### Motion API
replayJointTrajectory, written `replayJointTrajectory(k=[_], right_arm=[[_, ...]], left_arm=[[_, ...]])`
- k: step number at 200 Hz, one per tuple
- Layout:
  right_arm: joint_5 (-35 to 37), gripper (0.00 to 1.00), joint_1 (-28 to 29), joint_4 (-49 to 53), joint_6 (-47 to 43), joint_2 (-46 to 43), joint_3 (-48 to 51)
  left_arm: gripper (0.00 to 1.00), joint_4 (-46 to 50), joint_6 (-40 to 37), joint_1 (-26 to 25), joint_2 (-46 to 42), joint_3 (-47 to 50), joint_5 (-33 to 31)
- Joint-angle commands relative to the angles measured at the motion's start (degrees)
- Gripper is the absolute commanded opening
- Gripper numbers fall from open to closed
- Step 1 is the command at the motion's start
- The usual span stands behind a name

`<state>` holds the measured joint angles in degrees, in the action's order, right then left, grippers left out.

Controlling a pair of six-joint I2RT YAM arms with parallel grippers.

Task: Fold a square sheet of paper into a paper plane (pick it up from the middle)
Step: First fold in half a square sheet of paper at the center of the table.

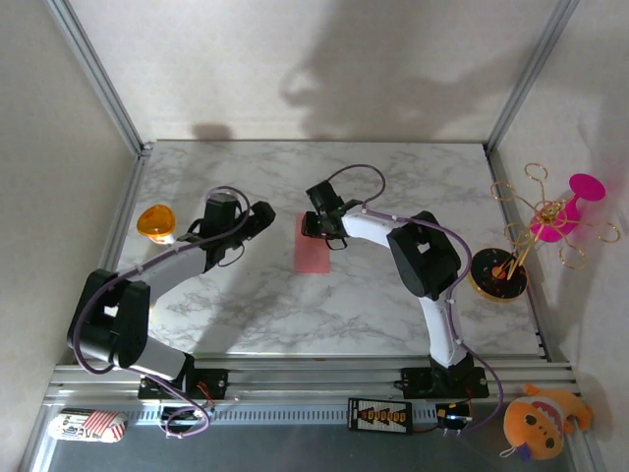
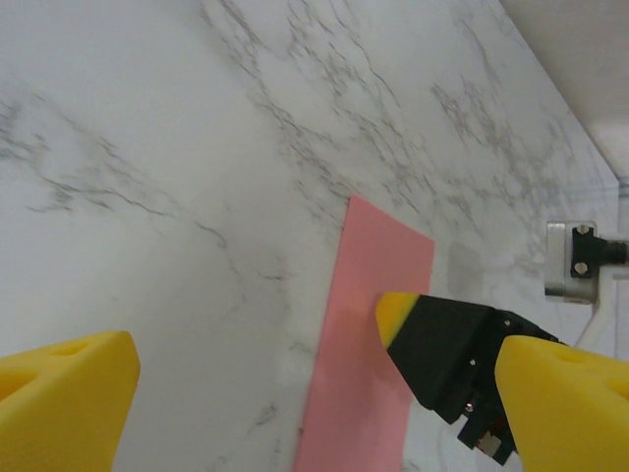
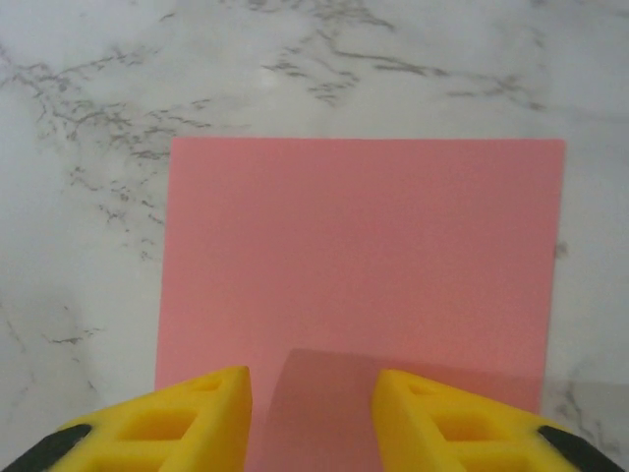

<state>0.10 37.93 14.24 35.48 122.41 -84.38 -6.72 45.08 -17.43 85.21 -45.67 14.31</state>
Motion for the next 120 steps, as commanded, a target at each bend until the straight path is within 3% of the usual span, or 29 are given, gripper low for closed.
replayJointTrajectory(k=[1,46,85,120], right_arm=[[-3.02,0.41,-0.87,1.24,4.53,-3.17,2.62],[-10.5,0.52,-4.05,-5.67,-0.66,-16.21,9.26],[-11.07,0.53,-7.19,-5.67,1.36,-23.38,19.03],[-12.31,0.55,-8.96,-5.98,3.1,-27.03,25.39]], left_arm=[[0.94,-3.56,1.67,-1.68,2.12,0.04,3.89],[0.89,-7.24,3.58,-4.48,7.62,-3.61,8.92],[0.69,-7.67,3.88,-6.87,17.11,-11.15,13.23],[0.53,-2.52,1.2,-8.64,25.6,-20.2,13.65]])
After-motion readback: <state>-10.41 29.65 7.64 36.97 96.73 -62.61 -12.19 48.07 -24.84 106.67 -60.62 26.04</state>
